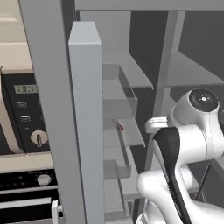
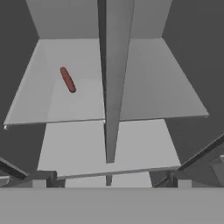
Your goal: Move the hot dog bun to the plate on the dining table and place the condiment next to that plate. Then navigate to the fridge and take the sausage and place it on the plate as well.
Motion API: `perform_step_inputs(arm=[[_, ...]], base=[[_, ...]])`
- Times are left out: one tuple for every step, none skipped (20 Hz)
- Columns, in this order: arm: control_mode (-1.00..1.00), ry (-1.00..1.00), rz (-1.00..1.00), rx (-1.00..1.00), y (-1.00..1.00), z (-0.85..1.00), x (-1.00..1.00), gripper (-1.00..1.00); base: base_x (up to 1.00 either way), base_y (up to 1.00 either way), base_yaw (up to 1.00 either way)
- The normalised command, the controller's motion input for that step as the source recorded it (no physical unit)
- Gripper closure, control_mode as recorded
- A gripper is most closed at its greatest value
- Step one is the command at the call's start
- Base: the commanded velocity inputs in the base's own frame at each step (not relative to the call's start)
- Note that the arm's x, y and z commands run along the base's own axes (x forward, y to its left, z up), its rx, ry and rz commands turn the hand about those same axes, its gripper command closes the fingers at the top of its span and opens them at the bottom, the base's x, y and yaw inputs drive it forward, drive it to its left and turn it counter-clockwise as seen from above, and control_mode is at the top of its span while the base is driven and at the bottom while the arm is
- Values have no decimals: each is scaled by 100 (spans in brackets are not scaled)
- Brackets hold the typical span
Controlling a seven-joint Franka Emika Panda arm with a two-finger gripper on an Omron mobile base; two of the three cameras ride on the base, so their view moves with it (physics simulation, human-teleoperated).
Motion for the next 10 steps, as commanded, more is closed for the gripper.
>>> perform_step_inputs(arm=[[100, 0, 0, 0, 0, 0, 0, -100], [-100, 0, 37, 0, 0, -19, 28, -100], [-100, 0, 41, 0, 0, -21, 11, -100], [-100, 0, 41, 0, 0, -22, 5, -100], [-100, 0, 41, 0, 0, -25, 1, -100], [-100, 0, 44, 0, 6, -31, 1, -100], [-100, 0, 43, 0, 6, -31, 5, -100], [-100, 0, 38, 0, 16, -31, 19, -100], [-100, 0, 31, 0, 33, -35, 24, -100], [-100, 0, 24, 0, 47, -34, 28, -100]], base=[[40, 0, 33], [0, 0, 0], [0, 0, 0], [0, 0, 0], [0, 0, 0], [0, 0, 0], [0, 0, 0], [0, 0, 0], [0, 0, 0], [0, 0, 0]])
